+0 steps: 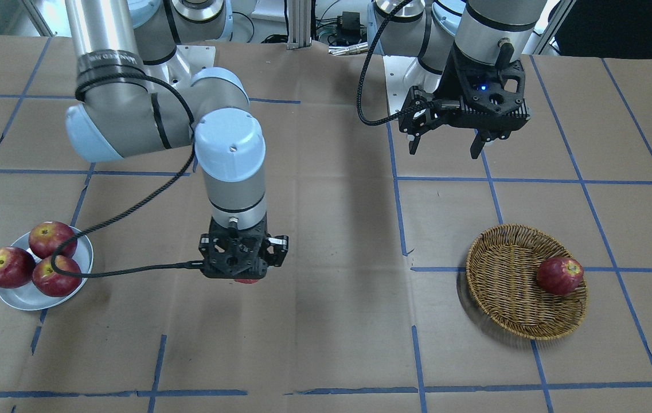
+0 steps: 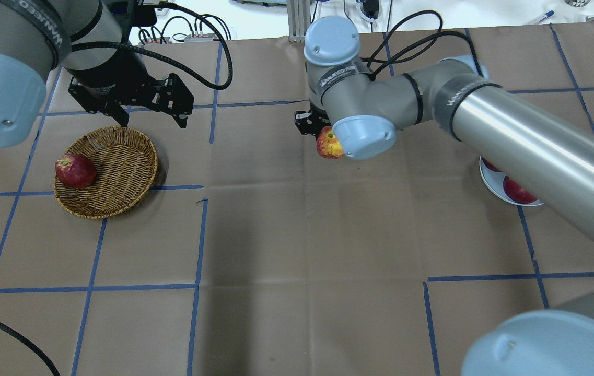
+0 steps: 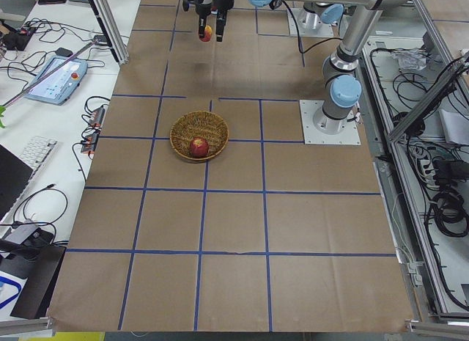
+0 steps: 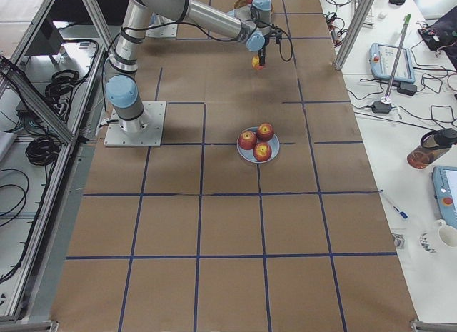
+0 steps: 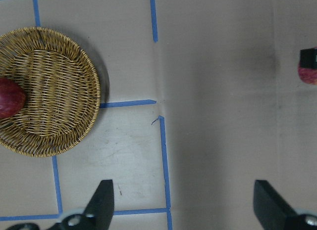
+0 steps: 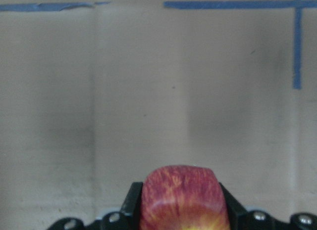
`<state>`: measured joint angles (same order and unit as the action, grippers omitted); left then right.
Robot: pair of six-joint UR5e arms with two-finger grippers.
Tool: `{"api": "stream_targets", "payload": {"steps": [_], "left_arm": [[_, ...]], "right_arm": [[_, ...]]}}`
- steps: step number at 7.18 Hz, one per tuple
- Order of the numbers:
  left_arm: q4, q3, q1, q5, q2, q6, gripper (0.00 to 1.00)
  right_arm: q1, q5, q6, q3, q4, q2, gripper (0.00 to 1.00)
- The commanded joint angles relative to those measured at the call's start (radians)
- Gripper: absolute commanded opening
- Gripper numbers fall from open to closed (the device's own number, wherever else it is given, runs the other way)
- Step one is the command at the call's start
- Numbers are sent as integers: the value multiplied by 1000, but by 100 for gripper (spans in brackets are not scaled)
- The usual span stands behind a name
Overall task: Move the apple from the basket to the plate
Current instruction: 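Lift the apple with the right gripper and carry it over the plate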
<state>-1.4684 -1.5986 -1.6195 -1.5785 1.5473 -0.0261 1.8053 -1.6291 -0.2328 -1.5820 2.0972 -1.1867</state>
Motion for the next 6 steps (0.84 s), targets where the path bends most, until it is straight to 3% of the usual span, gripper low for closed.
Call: {"api": "stream_targets", "payload": {"steps": [1,4,6], "left_arm": [[2,-1,0,2,-1,0,99],[3,-1,0,2,0,0,99],[3,-1,0,2,2,-2,99]], "right_arm": [[-195,5,270,-18,-147,-135,43],[-450,11,695,-73,-146,-175,43],[-587,43,864,-76,-143,-159,43]]}}
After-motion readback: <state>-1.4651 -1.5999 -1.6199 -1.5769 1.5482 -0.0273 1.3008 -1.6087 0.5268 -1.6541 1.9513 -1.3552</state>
